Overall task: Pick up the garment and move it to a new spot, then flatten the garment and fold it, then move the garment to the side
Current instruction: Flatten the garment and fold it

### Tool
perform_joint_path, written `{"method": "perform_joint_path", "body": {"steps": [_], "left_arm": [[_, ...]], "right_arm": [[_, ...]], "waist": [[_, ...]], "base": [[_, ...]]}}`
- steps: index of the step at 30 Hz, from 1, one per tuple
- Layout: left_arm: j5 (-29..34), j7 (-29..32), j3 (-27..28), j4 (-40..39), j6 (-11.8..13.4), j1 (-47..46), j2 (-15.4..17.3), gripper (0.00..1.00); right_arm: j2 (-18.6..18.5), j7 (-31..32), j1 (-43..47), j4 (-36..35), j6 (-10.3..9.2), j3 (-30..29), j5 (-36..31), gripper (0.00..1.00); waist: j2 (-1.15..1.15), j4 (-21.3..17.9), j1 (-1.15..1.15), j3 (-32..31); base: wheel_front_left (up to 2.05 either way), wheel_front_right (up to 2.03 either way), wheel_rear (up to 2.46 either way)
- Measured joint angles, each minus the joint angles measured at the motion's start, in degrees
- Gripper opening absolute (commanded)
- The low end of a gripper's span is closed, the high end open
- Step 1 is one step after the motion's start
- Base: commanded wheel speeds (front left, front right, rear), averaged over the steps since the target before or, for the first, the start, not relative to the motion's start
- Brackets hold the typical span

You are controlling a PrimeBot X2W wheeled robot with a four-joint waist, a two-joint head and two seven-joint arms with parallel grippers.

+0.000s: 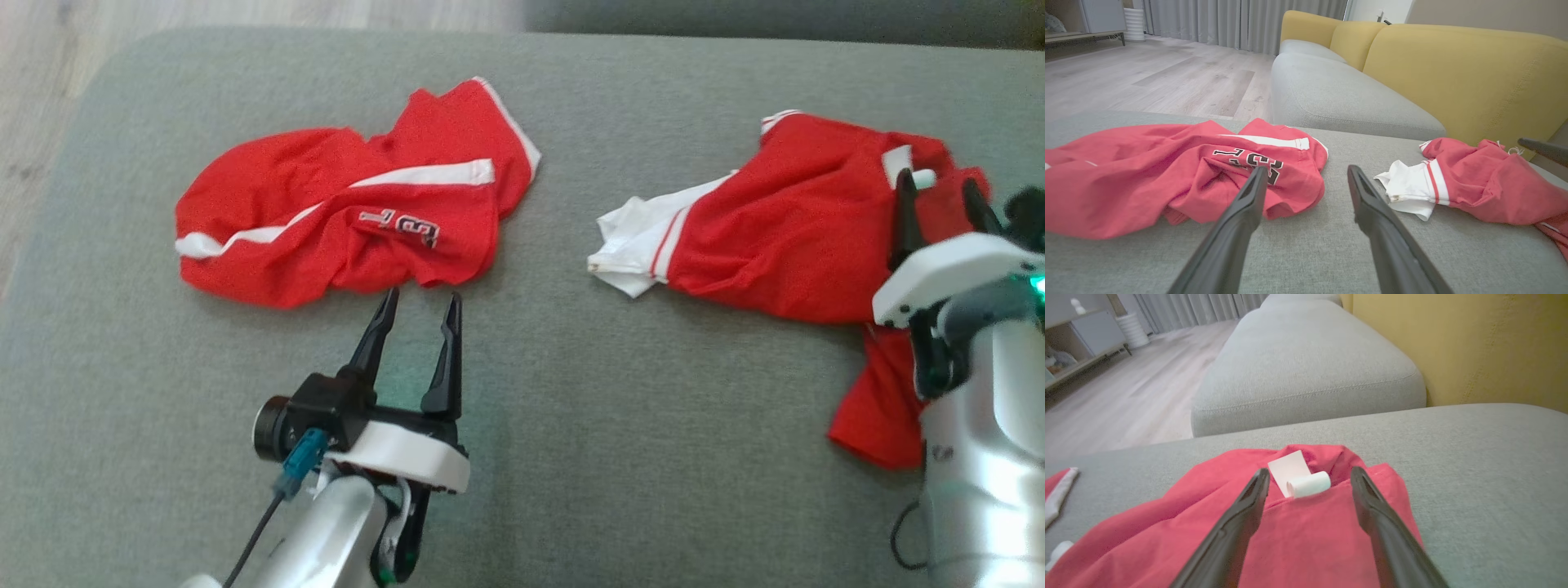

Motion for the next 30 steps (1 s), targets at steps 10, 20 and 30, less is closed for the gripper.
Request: {"method": "perform_joint_path", "body": {"steps": [10,20,30], "left_arm": [[1.0,0.0,1.3,2.0,-1.5,-1.4,-1.8,1.0],[2.0,0.0,3.1,3.2,-2.6,-1.3,-2.5,1.0],[2.5,0.0,3.9,4.2,-3.6,0.9,-2.7,1.0]], "right_arm": [[0.0,1.9,-6.3,9.4,0.0,-7.4,-12.8,1.0],[-0.1,-3.8,-8.8,14.1,0.0,-13.0,-16.0,0.0],[-0.3,-13.4,-13.5,13.0,0.0,-10.7,-14.5,0.0]], "waist": [[0.0,2.9,0.0,2.5],[0.0,2.3,-0.01,1.0],[0.0,0.2,-0.02,-4.8]], "base": [[0.0,0.0,0.0],[0.0,0.0,0.0],[0.0,0.0,0.0]]}}
